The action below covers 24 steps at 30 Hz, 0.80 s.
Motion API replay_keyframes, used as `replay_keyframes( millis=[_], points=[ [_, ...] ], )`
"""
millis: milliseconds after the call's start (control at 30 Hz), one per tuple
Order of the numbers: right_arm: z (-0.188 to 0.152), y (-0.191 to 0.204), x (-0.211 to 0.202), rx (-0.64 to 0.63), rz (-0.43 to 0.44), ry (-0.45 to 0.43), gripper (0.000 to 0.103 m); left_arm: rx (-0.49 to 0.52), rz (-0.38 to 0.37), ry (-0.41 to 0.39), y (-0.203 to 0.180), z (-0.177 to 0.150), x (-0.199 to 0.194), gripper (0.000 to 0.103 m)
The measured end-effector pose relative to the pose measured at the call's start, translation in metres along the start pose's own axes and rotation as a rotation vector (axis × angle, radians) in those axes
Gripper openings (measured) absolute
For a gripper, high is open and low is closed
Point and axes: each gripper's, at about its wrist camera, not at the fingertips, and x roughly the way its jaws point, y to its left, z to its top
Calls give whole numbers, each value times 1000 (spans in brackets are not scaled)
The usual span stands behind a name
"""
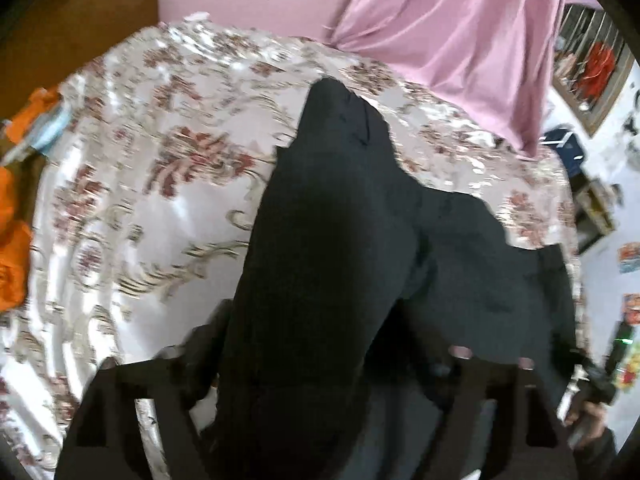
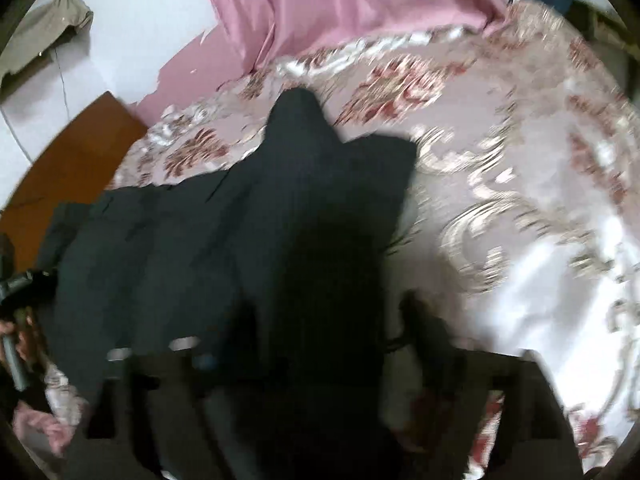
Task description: Fold large clothes
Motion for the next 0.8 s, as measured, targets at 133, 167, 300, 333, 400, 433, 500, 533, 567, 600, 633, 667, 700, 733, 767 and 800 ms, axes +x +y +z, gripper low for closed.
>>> replay_keyframes(
  millis=[133, 167, 300, 333, 400, 433, 500, 533, 567, 600, 633, 667, 700, 733, 767, 800],
  points=[
    [5, 5, -19, -47, -11, -42, 87, -51, 22, -19, 5, -3, -6, 86],
    [7, 6, -23, -55, -17, -47, 88, -63, 28, -26, 7, -5, -9, 86],
    [2, 13, -42, -77, -35, -91, 90, -74, 44, -83, 10, -12, -28, 87],
    [-2, 14, -47, -83, -36, -102, 91, -72, 50, -100, 10, -15, -33, 90],
    [-8, 20, -62, -95, -37, -141, 93, -67, 58, -155, 6, -25, -50, 97],
    [-10, 24, -68, -99, -38, -163, 94, -67, 61, -173, 5, -29, -56, 101],
    [-13, 28, -80, -106, -34, -198, 94, -59, 54, -203, 0, -38, -70, 102],
    [-15, 32, -91, -107, -31, -223, 95, -49, 41, -223, -4, -45, -79, 102],
    [-17, 35, -96, -105, -28, -237, 96, -41, 35, -234, -7, -49, -85, 102],
    [-20, 38, -106, -100, -22, -259, 97, -29, 29, -246, -13, -54, -91, 102],
    [-22, 40, -113, -96, -17, -275, 98, -9, 24, -267, -19, -61, -100, 103],
    [-25, 44, -121, -92, -10, -295, 99, 7, 26, -284, -24, -67, -106, 103],
    [-29, 48, -130, -91, -2, -313, 99, 33, 28, -306, -32, -75, -115, 103],
    [-33, 51, -135, -91, 5, -326, 99, 58, 26, -328, -39, -82, -123, 103],
    [-38, 56, -142, -94, 14, -340, 99, 78, 25, -345, -45, -88, -130, 103],
    [-42, 61, -149, -98, 22, -350, 100, 98, 24, -361, -51, -95, -137, 103]
  ],
)
